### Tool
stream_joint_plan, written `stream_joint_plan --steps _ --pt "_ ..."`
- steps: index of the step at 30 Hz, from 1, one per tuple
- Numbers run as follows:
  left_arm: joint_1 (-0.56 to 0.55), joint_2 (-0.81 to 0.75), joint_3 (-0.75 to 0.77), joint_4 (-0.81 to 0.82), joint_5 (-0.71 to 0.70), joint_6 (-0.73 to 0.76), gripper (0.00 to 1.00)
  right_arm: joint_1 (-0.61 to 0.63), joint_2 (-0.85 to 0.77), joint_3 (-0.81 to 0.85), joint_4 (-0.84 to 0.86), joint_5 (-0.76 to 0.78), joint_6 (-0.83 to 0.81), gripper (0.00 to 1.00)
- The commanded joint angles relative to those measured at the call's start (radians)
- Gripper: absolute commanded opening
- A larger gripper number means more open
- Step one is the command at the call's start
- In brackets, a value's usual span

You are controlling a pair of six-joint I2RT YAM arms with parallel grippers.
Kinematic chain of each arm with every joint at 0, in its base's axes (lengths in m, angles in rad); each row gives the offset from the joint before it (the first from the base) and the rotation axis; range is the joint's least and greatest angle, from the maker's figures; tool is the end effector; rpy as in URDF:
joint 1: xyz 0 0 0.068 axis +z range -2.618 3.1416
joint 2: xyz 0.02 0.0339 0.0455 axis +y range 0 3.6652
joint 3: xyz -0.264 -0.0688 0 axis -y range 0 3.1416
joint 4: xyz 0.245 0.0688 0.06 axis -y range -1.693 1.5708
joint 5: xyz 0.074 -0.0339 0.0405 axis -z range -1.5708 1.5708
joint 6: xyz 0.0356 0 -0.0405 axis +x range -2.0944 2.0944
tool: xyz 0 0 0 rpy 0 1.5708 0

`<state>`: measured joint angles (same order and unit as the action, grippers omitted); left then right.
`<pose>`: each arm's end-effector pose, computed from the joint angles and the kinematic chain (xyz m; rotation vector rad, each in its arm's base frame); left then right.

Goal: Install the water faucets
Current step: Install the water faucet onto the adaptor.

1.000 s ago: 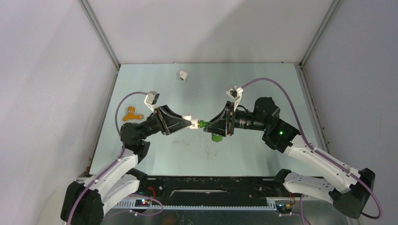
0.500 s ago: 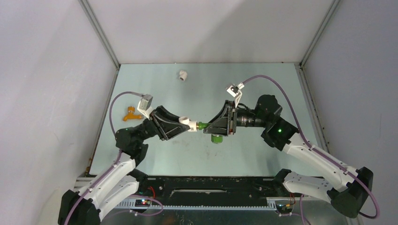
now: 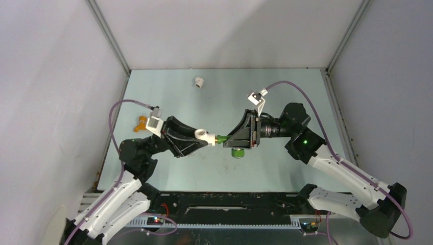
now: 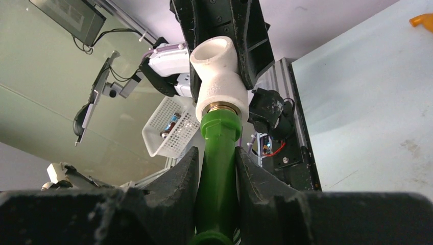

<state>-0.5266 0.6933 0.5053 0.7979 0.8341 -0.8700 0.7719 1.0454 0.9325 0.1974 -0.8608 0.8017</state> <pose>0.1157 -0.0977 0.3515 0.6811 1.1550 -1.6070 0.1493 0.1830 0.3821 -0.8021 1.6670 1.8118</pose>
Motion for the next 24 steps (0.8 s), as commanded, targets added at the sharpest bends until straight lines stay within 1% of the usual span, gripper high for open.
stream_joint_plan --steps 1,7,11,15,19,24 --pt "-0.078 0.016 0.023 -0.171 0.029 0.147 0.0 0.043 0.054 0.038 0.053 0.064 0.037 0.0" --pt "-0.107 0.024 0.034 -0.196 0.009 0.182 0.0 0.045 0.059 0.037 0.077 0.075 0.054 0.0" --pt "-0.13 0.025 0.031 -0.171 -0.021 0.215 0.0 0.05 0.058 0.037 0.086 0.086 0.069 0.0" --pt "-0.139 0.022 0.023 -0.159 -0.018 0.257 0.0 0.047 0.067 0.037 0.105 0.069 0.096 0.0" --pt "-0.141 0.013 0.023 -0.189 0.008 0.33 0.0 0.046 0.075 0.036 0.122 0.054 0.124 0.0" --pt "-0.153 -0.021 0.029 -0.262 0.022 0.482 0.0 0.044 0.079 0.037 0.139 0.048 0.155 0.0"
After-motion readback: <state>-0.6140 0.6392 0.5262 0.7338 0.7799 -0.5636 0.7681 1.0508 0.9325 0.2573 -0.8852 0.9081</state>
